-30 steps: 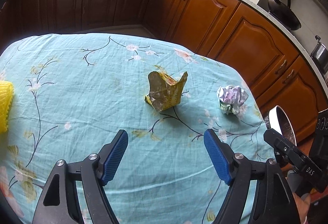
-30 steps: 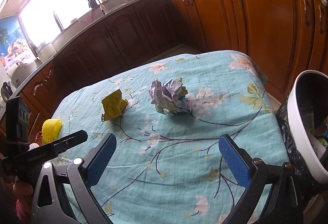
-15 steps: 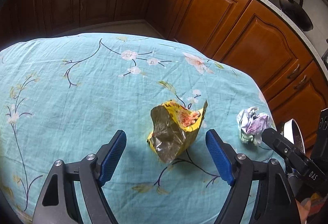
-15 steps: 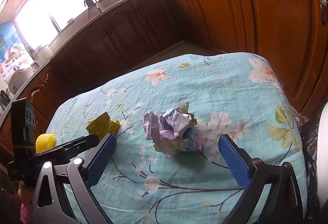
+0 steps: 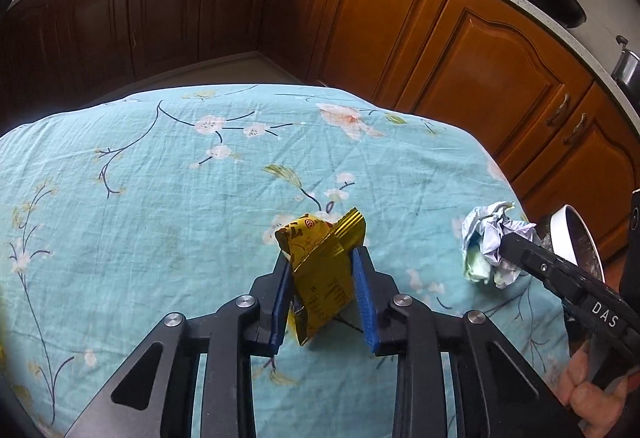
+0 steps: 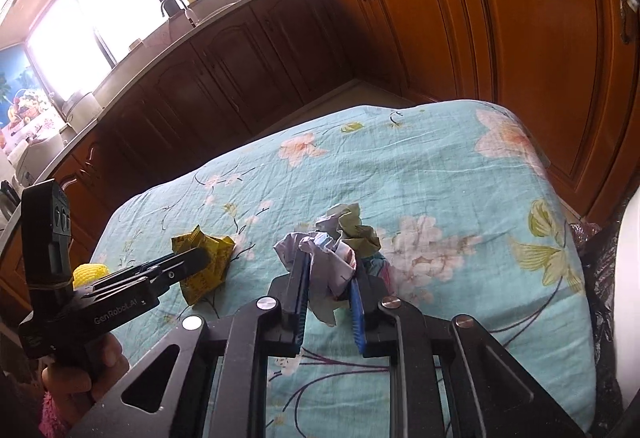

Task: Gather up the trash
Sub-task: 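Grasp the yellow snack bag with the left tool while the right tool grasps the crumpled paper, then carry the snack bag and paper over the bin and open both tools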

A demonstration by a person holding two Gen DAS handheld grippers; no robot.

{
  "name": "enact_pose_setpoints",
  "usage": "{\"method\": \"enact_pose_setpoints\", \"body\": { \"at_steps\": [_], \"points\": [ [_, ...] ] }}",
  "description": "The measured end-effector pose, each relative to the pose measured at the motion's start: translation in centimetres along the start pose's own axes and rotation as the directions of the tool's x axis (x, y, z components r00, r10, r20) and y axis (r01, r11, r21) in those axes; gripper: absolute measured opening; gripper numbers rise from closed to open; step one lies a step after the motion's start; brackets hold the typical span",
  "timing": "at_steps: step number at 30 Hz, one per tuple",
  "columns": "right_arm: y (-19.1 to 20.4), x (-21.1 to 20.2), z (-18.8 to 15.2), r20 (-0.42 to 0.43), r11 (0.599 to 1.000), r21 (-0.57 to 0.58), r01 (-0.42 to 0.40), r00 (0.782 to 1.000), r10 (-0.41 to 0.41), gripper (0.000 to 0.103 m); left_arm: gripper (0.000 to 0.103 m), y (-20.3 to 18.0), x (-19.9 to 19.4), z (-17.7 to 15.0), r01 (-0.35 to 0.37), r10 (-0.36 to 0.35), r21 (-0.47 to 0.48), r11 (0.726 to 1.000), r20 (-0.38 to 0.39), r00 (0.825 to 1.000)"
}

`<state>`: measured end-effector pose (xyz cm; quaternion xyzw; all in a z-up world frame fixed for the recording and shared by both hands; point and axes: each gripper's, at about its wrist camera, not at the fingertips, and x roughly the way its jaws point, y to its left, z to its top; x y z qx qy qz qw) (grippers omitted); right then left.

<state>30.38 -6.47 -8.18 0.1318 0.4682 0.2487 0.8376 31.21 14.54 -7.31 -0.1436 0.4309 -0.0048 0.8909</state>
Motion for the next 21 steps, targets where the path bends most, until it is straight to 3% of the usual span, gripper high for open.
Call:
{"method": "enact_pose_setpoints", "body": {
  "at_steps": [8, 21],
  "points": [
    [-0.8, -5.4, -2.2, 0.052, 0.999, 0.017, -0.030, 0.998, 0.029, 0.017, 0.028, -4.3, -3.4, -3.4, 0.062, -0.062, 0.051, 0.997, -0.014, 0.998],
    [-3.2, -13.2, -6.6, 0.119, 0.998, 0.069, -0.004, 0.993, -0.004, 0.017, 0.028, -11.6, -7.6, -7.1, 0.073, -0.072, 0.189, 0.979, -0.015, 0.997]
  ]
}}
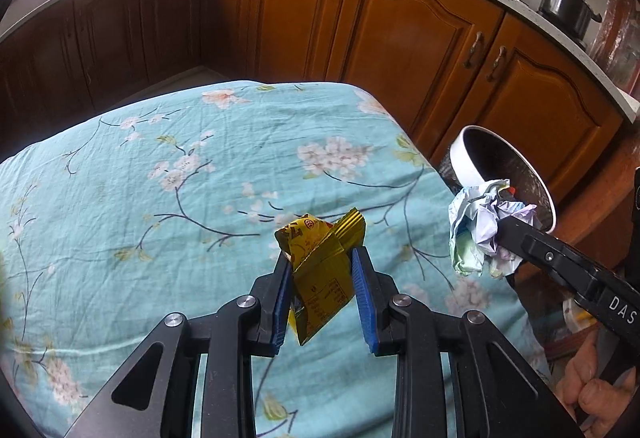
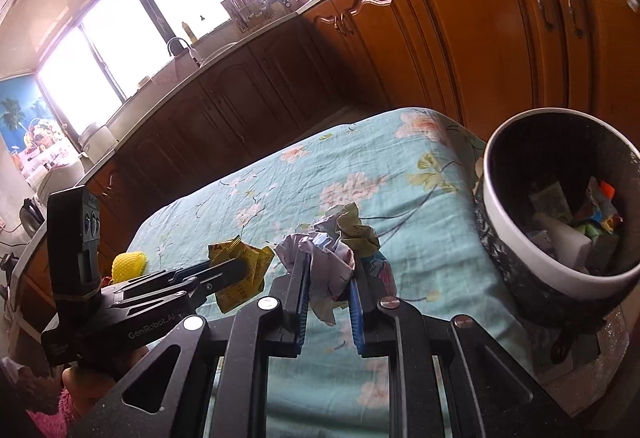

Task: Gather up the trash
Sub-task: 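Carry the snack bag and paper over the bin and open both tools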

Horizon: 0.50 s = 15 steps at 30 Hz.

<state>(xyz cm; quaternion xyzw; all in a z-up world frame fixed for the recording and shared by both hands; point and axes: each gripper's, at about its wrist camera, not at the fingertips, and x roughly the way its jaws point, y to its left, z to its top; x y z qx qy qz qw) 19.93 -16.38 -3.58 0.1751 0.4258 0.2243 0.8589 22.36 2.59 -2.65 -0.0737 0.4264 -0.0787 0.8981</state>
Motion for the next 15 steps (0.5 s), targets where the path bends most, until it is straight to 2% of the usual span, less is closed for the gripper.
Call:
{"method": "enact_pose_setpoints", "body": {
  "at_steps": [15],
  "points": [
    [-4.0, -5.6, -1.7, 0.073, 0.995, 0.065, 0.069, 0.995, -0.074, 0.017, 0.028, -6.1, -1.0, -1.1, 0.056, -0.055, 0.104, 0.993, -0.016, 0.998]
  ]
}}
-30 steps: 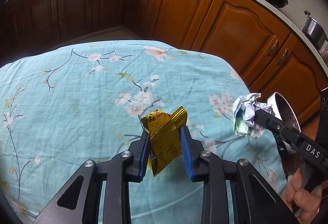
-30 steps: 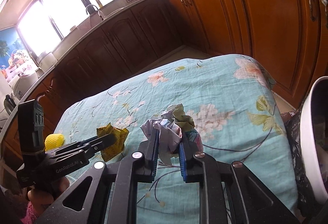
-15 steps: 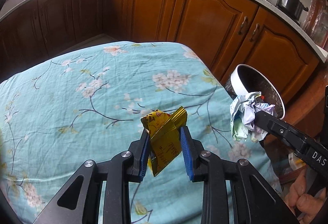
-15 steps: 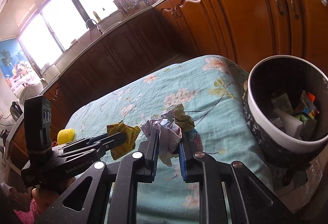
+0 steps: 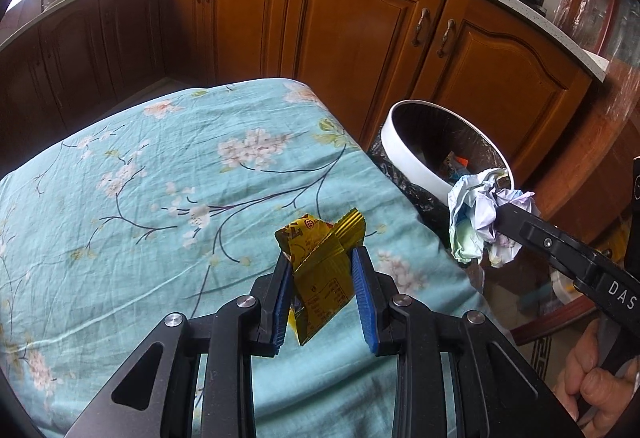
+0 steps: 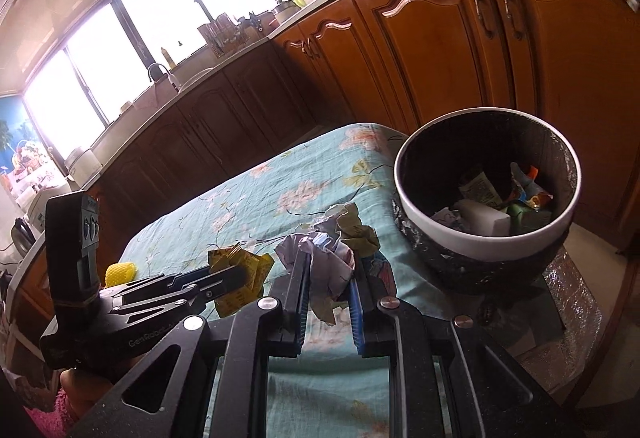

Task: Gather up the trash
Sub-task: 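Carry the snack bag and paper over the bin and open both tools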

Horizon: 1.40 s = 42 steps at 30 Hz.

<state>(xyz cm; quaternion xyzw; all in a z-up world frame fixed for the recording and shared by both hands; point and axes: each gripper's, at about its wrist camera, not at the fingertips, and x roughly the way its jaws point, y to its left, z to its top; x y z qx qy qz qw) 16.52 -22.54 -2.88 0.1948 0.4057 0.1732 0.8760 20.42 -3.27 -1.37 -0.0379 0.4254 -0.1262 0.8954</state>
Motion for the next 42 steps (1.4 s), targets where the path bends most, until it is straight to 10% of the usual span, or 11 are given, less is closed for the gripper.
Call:
{"method": "enact_pose_setpoints", "body": {
  "at_steps": [42],
  "points": [
    [-7.8, -4.0, 3.0, 0.093, 0.990, 0.096, 0.100, 0.990, -0.109, 0.017, 0.028, -8.9, 4.3, 4.8, 0.041, -0.040, 0.164, 0.986, -0.011, 0.999]
  ]
}}
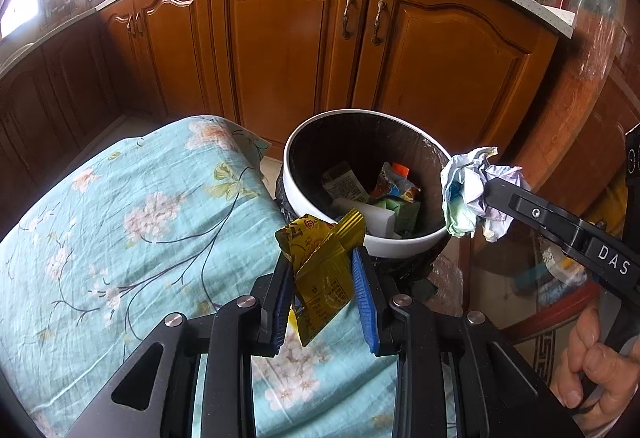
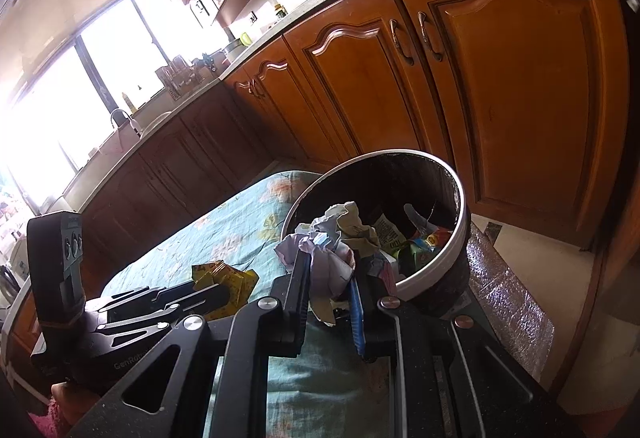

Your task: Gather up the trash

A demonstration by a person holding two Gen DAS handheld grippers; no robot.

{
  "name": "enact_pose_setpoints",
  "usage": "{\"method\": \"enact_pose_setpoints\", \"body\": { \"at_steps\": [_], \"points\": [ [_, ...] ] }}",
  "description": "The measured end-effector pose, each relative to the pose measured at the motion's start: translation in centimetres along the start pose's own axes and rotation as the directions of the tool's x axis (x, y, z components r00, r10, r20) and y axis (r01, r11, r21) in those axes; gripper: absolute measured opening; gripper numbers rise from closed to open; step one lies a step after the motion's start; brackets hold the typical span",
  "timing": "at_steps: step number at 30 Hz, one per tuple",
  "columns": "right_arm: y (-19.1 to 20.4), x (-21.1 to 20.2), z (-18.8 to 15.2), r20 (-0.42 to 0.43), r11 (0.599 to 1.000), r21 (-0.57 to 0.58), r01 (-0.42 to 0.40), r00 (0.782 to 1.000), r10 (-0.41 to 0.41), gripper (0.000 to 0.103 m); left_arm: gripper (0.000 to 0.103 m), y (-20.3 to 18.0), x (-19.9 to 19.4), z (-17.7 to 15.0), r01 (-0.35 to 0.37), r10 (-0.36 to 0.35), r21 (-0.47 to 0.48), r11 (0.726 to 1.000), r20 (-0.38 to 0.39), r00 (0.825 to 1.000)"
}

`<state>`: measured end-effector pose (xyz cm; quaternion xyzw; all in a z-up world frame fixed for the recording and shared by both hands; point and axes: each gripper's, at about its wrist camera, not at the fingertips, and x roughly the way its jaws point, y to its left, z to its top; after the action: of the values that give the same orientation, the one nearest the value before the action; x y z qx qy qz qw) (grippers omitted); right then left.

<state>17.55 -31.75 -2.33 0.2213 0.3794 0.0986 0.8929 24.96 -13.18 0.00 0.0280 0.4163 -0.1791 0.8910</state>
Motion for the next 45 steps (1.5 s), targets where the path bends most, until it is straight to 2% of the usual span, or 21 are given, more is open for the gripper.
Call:
{"method": "enact_pose_setpoints", "body": {
  "at_steps": [14, 25, 30, 33, 35, 45],
  "points": [
    [-1.4, 2.0, 3.1, 0.008, 0.999, -0.021, 0.042, 0.999, -0.042, 0.018, 0.028, -0.7, 2.9, 4.5, 0.008, -0.008, 0.011, 1.000, 0.014, 1.000],
    [-2.7, 5.5, 3.8, -0.059, 0.996, -0.030, 0.080, 0.995, -0.082, 0.020, 0.028, -0.9, 7.9, 6.4, 0.022, -0.022, 0.010, 1.000, -0.058, 0.998],
    [-3.1, 6.8, 4.1, -0.084, 0.995, -0.030, 0.091, 0.992, -0.093, 0.021, 0.033, -0.6, 9.4, 7.1, 0.027, -0.026, 0.003, 1.000, -0.077, 0.997],
    [-3.4, 7.3, 4.5, -0.089, 0.996, -0.017, 0.083, 0.992, -0.084, 0.023, 0.049, -0.4, 9.7, 7.3, 0.021, -0.021, -0.003, 1.000, -0.077, 0.997],
    [-3.6, 7.5, 4.5, -0.093, 0.997, -0.009, 0.080, 0.992, -0.081, 0.041, 0.064, 0.0, 9.5, 7.3, 0.025, -0.026, -0.018, 1.000, -0.065, 0.998],
    [-3.3, 6.0, 3.7, -0.073, 0.998, 0.022, 0.058, 0.996, -0.056, 0.063, 0.068, 2.1, 7.3, 5.4, 0.050, -0.052, -0.086, 0.995, -0.023, 0.998]
  ]
}}
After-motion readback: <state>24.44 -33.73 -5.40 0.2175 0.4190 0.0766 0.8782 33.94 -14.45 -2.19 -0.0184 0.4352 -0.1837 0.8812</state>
